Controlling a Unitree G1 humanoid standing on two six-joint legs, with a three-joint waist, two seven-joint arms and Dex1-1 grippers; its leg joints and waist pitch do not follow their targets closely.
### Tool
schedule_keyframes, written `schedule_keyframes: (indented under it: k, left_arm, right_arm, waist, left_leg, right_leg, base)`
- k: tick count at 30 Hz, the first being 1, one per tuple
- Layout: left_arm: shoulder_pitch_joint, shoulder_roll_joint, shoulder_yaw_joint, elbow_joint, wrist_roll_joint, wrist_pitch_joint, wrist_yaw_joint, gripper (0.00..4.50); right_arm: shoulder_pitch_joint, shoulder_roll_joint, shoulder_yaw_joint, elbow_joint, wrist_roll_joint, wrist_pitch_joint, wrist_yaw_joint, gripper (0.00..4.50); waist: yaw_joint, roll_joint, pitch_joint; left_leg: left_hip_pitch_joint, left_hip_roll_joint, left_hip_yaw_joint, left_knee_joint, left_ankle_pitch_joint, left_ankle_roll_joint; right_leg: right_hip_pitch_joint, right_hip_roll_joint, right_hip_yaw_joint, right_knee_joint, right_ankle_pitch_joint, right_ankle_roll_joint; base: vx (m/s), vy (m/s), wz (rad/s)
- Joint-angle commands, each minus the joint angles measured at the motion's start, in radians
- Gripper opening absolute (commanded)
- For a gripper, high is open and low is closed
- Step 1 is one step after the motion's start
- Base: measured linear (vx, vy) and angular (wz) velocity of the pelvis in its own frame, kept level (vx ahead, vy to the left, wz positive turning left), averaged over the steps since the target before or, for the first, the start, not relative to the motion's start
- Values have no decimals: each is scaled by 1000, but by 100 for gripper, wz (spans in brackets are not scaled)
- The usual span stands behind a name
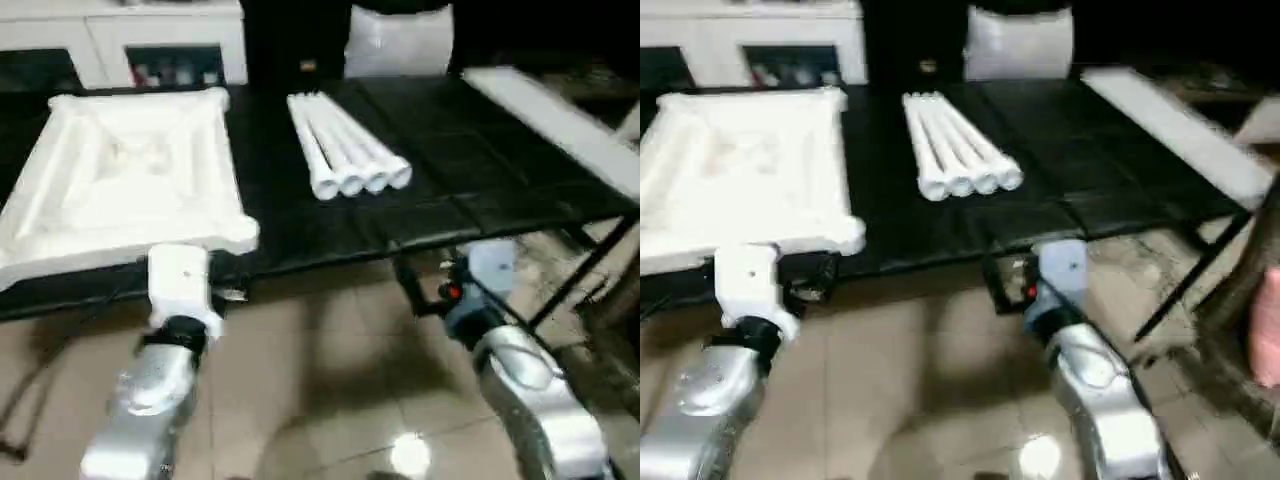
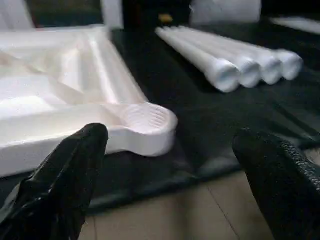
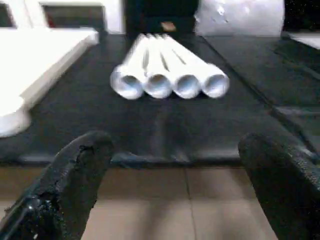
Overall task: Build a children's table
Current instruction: Move to table
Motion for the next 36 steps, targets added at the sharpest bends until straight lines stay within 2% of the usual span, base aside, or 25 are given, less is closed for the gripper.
schedule_keyframes:
  k: [1, 2, 3, 4, 5, 6, 7, 9, 10, 12, 13, 15, 18, 21, 22, 24, 25, 26, 27, 28, 29, 31, 33, 34, 36]
  left_arm:
    - [0, 5, 23, 0, 24, 17, 23, 448]
    - [-3, 4, 25, 1, 27, 19, 28, 448]
    - [-3, 4, 25, 1, 27, 19, 28, 448]
    - [-10, -9, 37, 6, 10, 26, 27, 448]
    - [-10, -9, 37, 7, 10, 25, 26, 448]
    - [-16, -16, 44, 12, 1, 18, 24, 448]
    - [-18, -17, 46, 11, 3, 28, 24, 448]
    - [-19, -12, 48, 10, 8, 38, 22, 448]
    - [-18, -13, 52, 8, 5, 38, 20, 448]
    - [-16, -19, 64, 3, -6, 34, 20, 448]
    - [-17, -25, 77, -4, -21, 34, 16, 448]
    - [-24, -23, 86, -19, -44, 31, -7, 448]
    - [-25, -12, 82, -31, -38, 27, -23, 430]
    - [-23, -25, 87, -35, -36, 29, -16, 430]
    - [-23, -22, 84, -34, -33, 30, -15, 430]
    - [-23, -24, 86, -32, -35, 33, -11, 430]
    - [-23, -25, 87, -31, -36, 34, -11, 430]
    - [-24, -25, 89, -29, -36, 34, -12, 430]
    - [-24, -25, 90, -29, -35, 34, -12, 430]
    - [-25, -23, 91, -28, -33, 34, -13, 430]
    - [-26, -21, 91, -28, -32, 34, -13, 430]
    - [-25, -23, 94, -29, -33, 31, -19, 430]
    - [-25, -23, 93, -31, -32, 31, -20, 430]
    - [-25, -22, 94, -31, -33, 31, -21, 430]
    - [-25, -21, 95, -31, -33, 30, -22, 430]
  right_arm:
    - [-10, 10, -6, -13, 3, 11, -11, 450]
    - [-12, 13, -9, -13, 0, 10, -15, 450]
    - [-12, 13, -9, -13, 0, 10, -15, 450]
    - [-18, 9, -8, -10, -12, 12, -19, 450]
    - [-19, 7, -6, -10, -15, 10, -18, 450]
    - [-27, -17, 12, -6, -36, -6, 2, 450]
    - [-29, -16, 12, -9, -31, -10, 7, 450]
    - [-28, -6, 9, -22, 6, -4, 31, 450]
    - [-30, -12, 17, -26, -2, 10, 32, 450]
    - [-33, -15, 28, -31, -6, 29, 35, 450]
    - [-34, -7, 29, -37, 7, 44, 41, 450]
    - [-31, 10, 21, -38, 29, 52, 42, 450]
    - [-32, 9, 25, -35, 18, 46, 33, 450]
    - [-36, 8, 26, -32, 14, 56, 27, 450]
    - [-37, 7, 28, -32, 9, 65, 28, 450]
    - [-39, 7, 30, -34, 6, 75, 33, 450]
    - [-39, 8, 30, -35, 8, 77, 36, 450]
    - [-39, 9, 31, -36, 12, 80, 38, 450]
    - [-38, 9, 32, -37, 13, 81, 38, 450]
    - [-38, 10, 32, -38, 16, 83, 38, 450]
    - [-37, 11, 32, -39, 18, 84, 37, 450]
    - [-33, 16, 30, -45, 31, 95, 38, 450]
    - [-32, 19, 27, -50, 40, 100, 40, 450]
    - [-32, 19, 27, -51, 41, 103, 40, 450]
    - [-32, 19, 26, -53, 40, 106, 43, 450]
  waist:
    - [38, -19, -61]
    - [39, -21, -51]
    - [35, 8, -56]
    - [4, 60, -62]
    - [-11, 64, -54]
    - [0, 51, -51]
    - [3, 32, -39]
    - [29, 18, -36]
    - [75, -43, -40]
    - [110, -55, -21]
    - [115, -40, -23]
    - [108, -24, -30]
    - [83, 0, -27]
    - [82, -7, -3]
    - [104, -15, 17]
    - [109, -9, 24]
    - [106, 7, 8]
    - [81, 26, -15]
    - [81, 26, -15]
    - [35, 36, -40]
    - [32, 29, -43]
    - [32, 15, -31]
    - [28, -16, -35]
    - [75, -46, -32]
    - [95, -50, -32]
  left_leg:
    - [-36, 7, 2, -72, 148, 15]
    - [-55, -3, -9, -77, 131, 17]
    - [-53, 9, -34, -93, 127, 8]
    - [57, 111, -211, -161, 147, 159]
    - [88, 149, -267, -179, 218, 269]
    - [89, 162, -270, -171, 238, 370]
    - [70, 193, -196, -167, 199, 395]
    - [34, 93, -143, -131, 159, 385]
    - [-71, -45, -17, 9, 87, 280]
    - [-46, -14, 39, -21, 63, 24]
    - [-30, 16, 39, -51, 27, 22]
    - [-32, 53, 28, -72, 13, 44]
    - [16, 177, -28, -138, -136, 98]
    - [20, 132, 8, -136, -325, 59]
    - [21, 71, 63, -68, -200, 45]
    - [12, 73, 67, -74, -134, 48]
    - [28, 96, 57, -121, -128, 40]
    - [95, 162, 1, -169, -131, 81]
    - [95, 162, 1, -169, -131, 81]
    - [199, 229, -105, -167, -55, 261]
    - [201, 225, -99, -146, 30, 333]
    - [124, 165, -11, -140, 250, 491]
    - [99, 89, 43, -114, 156, 438]
    - [-3, -9, 82, -21, -90, 275]
    - [-48, 29, 50, 26, -16, 137]
  right_leg:
    - [81, -72, 0, -95, 679, 139]
    - [88, -66, -47, -101, 679, 128]
    - [95, -52, -74, -96, 621, 85]
    - [18, 9, -72, -42, 95, -143]
    - [-21, 17, -52, -5, -87, -184]
    - [-47, 11, -10, 20, -180, -203]
    - [-55, -27, 46, 10, -55, -203]
    - [-25, -60, 96, -90, 70, -317]
    - [70, -82, 130, -170, 208, -311]
    - [61, -89, 111, -159, 223, 180]
    - [70, -90, 113, -162, 226, 279]
    - [79, -90, 97, -152, 296, 281]
    - [47, -101, 65, -114, 175, 173]
    - [66, -113, 86, -169, -226, -35]
    - [84, -122, 103, -254, -696, -84]
    - [103, -102, 88, -273, -756, -101]
    - [112, -59, 55, -246, -577, -112]
    - [79, -15, 18, -176, -294, -113]
    - [79, -15, 18, -176, -294, -113]
    - [-49, -5, -14, -18, -92, -59]
    - [-77, -11, -9, 7, -59, -22]
    - [-110, -19, -4, 29, 52, 63]
    - [-84, -38, 24, -75, 154, 12]
    - [58, -182, 156, -198, -68, -78]
    - [109, -203, 159, -209, -209, -271]
  base:
    - [32, -148, 5]
    - [28, -131, 37]
    - [28, -131, 37]
    - [60, -168, 57]
    - [56, -195, 66]
    - [56, -195, 66]
    - [16, -200, 65]
    - [-2, -238, 38]
    - [16, -229, 11]
    - [-2, -208, -4]
    - [-39, -168, -5]
    - [-18, -91, 0]
    - [-19, -59, 1]
    - [0, 0, 0]
    - [0, 0, 0]
    - [37, 57, -1]
    - [75, 85, 0]
    - [88, 90, 3]
    - [88, 90, 3]
    - [129, 81, 3]
    - [147, 59, 6]
    - [124, 37, 8]
    - [92, -58, 9]
    - [93, -82, 7]
    - [90, -67, -3]
